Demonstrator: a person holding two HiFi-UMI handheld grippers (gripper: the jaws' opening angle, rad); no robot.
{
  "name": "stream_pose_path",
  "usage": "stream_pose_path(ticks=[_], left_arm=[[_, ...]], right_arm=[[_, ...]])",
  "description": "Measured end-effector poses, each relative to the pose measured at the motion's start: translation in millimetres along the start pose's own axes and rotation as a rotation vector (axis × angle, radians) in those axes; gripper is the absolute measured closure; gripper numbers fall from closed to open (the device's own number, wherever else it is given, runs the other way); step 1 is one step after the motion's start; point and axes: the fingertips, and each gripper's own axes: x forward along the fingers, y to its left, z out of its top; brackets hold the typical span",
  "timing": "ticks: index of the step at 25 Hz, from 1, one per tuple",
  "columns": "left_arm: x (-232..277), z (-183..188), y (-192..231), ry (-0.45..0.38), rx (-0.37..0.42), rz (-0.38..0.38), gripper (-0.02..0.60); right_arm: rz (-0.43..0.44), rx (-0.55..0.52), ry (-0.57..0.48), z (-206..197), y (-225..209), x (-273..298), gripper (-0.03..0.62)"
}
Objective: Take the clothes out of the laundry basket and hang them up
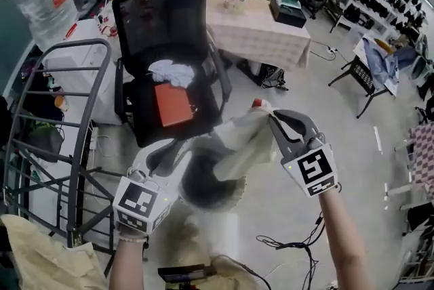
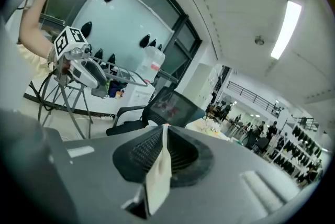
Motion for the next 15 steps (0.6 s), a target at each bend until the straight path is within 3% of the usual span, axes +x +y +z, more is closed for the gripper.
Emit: stream_pose_path(ticks=[8, 15], left_arm=[[14, 73, 15, -0.070, 0.095, -0.008, 0.445], [58, 98, 9, -0.075, 0.124, -0.076, 0.428]], right_arm=[[-0.067, -0.102, -0.210, 105, -48, -49, 0.567], [-0.054, -0.183, -0.303, 138, -60, -76, 0.566]])
